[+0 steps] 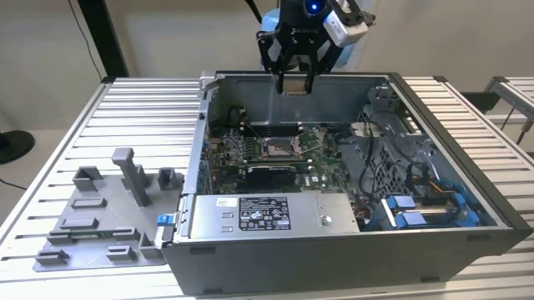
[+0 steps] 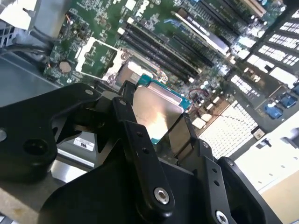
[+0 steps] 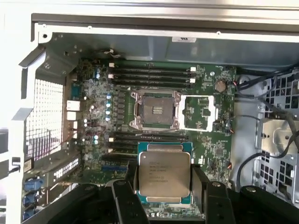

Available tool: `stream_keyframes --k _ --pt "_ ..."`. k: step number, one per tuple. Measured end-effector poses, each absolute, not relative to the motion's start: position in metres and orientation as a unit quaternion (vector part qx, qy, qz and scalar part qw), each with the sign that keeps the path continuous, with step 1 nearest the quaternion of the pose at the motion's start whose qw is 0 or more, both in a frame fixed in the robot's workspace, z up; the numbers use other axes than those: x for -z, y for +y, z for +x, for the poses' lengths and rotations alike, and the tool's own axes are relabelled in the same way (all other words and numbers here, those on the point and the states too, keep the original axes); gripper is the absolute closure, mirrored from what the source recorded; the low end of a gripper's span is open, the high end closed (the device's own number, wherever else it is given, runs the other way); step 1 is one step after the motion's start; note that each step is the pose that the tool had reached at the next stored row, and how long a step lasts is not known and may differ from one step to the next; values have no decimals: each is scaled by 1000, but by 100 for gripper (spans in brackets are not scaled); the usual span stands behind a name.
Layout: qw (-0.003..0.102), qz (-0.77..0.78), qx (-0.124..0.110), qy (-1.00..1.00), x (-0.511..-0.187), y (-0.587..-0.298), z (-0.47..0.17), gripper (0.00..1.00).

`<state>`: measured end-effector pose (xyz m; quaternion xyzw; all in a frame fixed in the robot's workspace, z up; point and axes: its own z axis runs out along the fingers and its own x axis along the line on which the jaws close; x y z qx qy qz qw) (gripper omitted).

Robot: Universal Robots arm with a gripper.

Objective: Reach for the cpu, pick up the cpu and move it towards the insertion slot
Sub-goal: 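Pick up the cpu and move it towards the insertion slot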

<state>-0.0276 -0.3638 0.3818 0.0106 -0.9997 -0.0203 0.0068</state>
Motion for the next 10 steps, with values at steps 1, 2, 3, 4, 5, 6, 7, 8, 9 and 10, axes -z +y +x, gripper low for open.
stream_keyframes --k 1,2,3,4,5,6,7,8,9,10 --pt "7 11 20 -1000 -381 -360 -28 100" --pt "7 11 21 -1000 -380 -356 -28 100" --pt "7 11 21 -1000 -379 -353 -28 100" --pt "7 11 21 -1000 -379 -349 -27 100" --pt "7 11 22 -1000 -378 -346 -27 100" --pt "7 11 22 -1000 -377 -343 -27 100" --pt "7 11 22 -1000 -377 -340 -27 100" --pt "7 11 22 -1000 -376 -337 -27 100" --pt "7 11 23 -1000 -376 -334 -27 100" --pt "7 11 23 -1000 -375 -331 -27 100"
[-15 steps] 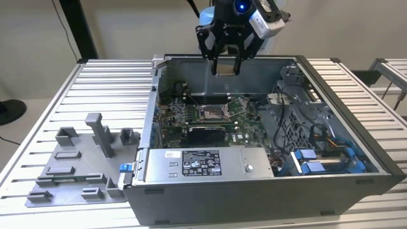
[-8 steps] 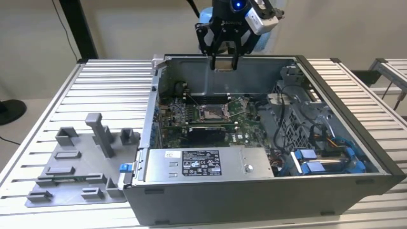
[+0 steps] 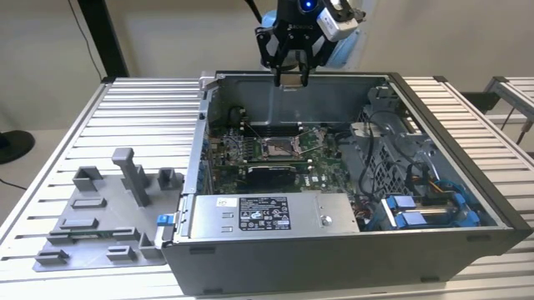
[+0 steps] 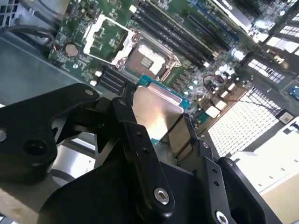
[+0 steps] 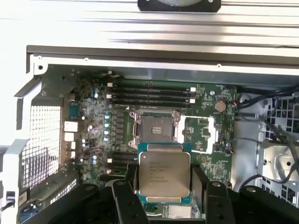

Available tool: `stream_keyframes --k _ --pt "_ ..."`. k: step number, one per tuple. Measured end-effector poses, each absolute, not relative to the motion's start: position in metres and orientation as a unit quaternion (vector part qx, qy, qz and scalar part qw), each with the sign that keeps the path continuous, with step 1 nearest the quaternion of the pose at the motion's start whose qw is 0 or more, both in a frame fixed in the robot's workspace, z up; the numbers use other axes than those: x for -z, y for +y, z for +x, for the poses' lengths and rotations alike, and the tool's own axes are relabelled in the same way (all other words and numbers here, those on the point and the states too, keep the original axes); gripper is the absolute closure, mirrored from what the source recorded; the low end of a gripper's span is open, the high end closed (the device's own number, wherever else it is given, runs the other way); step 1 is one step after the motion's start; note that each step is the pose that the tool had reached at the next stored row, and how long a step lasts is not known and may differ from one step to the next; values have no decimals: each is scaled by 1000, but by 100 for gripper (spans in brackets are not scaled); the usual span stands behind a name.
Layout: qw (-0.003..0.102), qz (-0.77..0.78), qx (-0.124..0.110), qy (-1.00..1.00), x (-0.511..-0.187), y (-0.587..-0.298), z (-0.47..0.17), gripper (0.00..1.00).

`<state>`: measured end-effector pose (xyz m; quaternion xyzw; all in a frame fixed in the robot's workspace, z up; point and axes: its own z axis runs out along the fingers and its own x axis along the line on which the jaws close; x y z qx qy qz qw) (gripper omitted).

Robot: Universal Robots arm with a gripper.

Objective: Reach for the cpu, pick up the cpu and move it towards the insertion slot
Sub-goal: 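Pick up the cpu and move it towards the insertion slot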

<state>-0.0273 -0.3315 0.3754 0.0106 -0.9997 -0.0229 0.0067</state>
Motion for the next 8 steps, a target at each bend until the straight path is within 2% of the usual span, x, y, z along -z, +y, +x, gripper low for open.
stream_keyframes --k 8 --pt "7 8 23 -1000 -375 -324 -27 100"
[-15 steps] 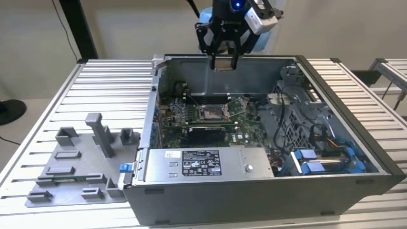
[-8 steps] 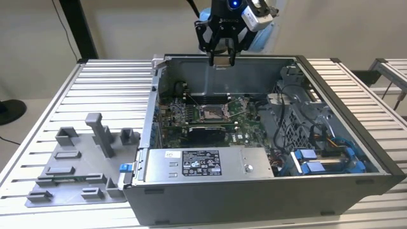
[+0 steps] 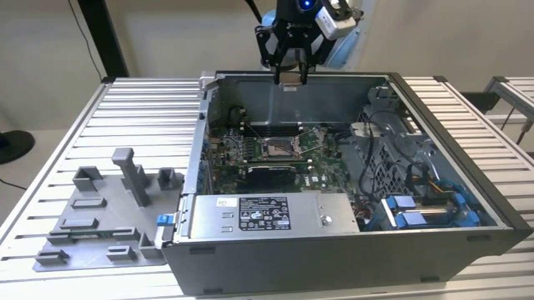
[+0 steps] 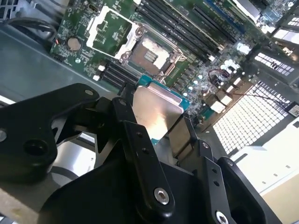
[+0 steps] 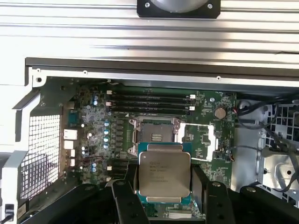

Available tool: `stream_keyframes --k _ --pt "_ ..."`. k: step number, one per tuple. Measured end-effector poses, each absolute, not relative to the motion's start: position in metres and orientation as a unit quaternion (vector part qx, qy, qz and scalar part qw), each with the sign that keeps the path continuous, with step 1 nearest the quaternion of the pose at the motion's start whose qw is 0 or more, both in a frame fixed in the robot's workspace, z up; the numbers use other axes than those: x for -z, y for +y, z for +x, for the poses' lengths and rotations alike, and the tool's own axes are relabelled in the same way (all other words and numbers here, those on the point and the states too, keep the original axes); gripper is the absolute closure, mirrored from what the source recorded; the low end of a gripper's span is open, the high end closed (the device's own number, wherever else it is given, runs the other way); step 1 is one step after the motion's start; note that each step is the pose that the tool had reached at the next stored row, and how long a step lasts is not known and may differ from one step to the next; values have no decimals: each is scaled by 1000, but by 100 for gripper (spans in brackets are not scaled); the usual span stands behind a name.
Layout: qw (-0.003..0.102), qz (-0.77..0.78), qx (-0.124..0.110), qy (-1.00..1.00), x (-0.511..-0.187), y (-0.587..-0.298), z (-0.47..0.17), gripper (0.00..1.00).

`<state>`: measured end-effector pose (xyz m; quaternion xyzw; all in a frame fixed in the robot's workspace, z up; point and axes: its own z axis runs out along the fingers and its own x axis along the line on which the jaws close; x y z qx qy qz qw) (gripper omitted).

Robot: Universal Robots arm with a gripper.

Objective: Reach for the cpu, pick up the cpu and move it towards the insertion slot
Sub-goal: 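Pick up the cpu and move it towards the insertion slot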

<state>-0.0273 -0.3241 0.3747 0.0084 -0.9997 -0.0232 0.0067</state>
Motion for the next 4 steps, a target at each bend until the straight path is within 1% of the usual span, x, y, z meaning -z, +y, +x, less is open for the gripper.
stream_keyframes --k 4 --pt "7 8 23 -1000 -375 -324 -27 100"
